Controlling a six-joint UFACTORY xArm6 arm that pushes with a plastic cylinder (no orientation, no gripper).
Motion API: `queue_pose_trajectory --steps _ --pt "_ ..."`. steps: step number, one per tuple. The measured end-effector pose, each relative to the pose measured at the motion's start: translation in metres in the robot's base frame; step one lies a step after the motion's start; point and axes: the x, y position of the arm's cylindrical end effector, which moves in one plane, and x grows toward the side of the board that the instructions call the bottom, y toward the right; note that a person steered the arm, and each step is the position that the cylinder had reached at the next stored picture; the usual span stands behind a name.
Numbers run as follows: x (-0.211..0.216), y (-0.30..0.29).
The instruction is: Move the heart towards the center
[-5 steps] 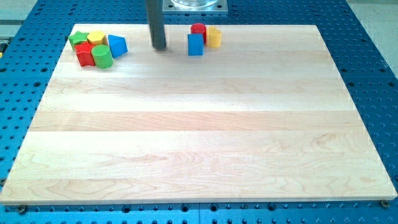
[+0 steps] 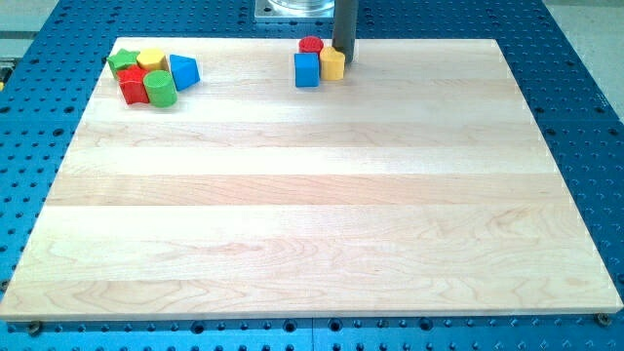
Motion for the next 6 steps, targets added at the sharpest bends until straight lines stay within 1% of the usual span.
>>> queue_pose_trajectory --steps 1,2,3,5,6 --pt "0.027 -0.004" --pt "0.036 0.004" --pt "0.01 -0.009" --pt "0.067 -0.031" --pt "0.092 -0.003"
